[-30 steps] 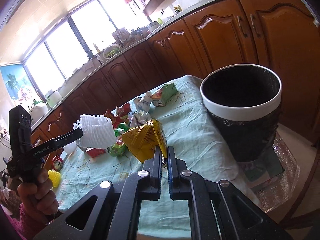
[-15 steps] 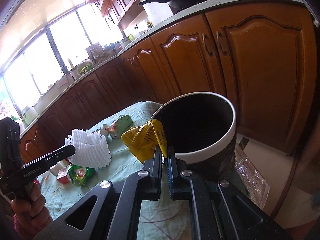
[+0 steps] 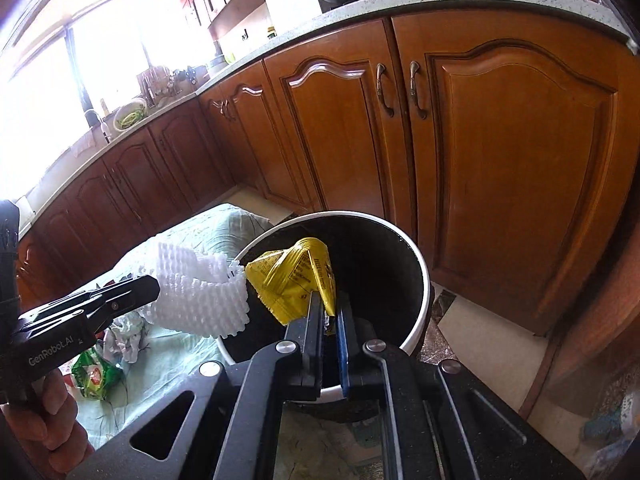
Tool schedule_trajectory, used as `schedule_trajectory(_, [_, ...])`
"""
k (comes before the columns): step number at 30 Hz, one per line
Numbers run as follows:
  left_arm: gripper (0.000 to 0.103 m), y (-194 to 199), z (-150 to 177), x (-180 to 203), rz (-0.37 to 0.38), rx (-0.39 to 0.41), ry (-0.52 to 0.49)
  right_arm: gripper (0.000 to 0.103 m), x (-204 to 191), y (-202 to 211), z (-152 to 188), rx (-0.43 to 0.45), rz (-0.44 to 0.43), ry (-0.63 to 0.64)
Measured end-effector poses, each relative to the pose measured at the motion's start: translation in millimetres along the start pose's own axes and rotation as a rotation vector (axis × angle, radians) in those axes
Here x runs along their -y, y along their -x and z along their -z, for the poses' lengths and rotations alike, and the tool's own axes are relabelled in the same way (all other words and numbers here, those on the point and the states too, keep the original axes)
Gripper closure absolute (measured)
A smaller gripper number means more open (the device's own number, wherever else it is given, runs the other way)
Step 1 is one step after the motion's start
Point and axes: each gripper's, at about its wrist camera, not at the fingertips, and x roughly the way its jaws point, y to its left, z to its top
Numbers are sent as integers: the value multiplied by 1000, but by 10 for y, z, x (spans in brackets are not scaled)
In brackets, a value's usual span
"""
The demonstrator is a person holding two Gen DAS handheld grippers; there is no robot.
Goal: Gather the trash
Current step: 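Carry the yellow wrapper and foam net with both tools over the black bin, then open the right tool over the bin while the left tool releases the foam net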
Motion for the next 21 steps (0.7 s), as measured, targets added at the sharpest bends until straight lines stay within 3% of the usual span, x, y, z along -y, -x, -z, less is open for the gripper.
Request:
schedule_trajectory(8, [89,-439,-143,116,-15,-74,-39,90,111,-231,-87,-60,33,15])
schedule_trajectory(9, [87,-480,-147,118,-17,-82,-40,89,122,-260,-102,-65,33,16])
schedule_trajectory(10, [78,-521,-151,116,-20,-94,-39,87,132,-280,-102,-70,36,15])
schedule_trajectory(13, [62,-571,-148,115,-25,-101,-33,62,164,-309,-95,-76,28,-2])
schedule_trajectory(16, [49,-506,-110,92,-16,-87,-25,60,201,-267,-64,-59,18,-16])
schedule_trajectory(18, [46,-431,-72,58,-14,-75,-14,58,209,-212,-24,-47,7,-34])
schedule_trajectory(21, [45,-295,-10,-10,-7,-56,16,43,184,-96,40,-24,-21,-59])
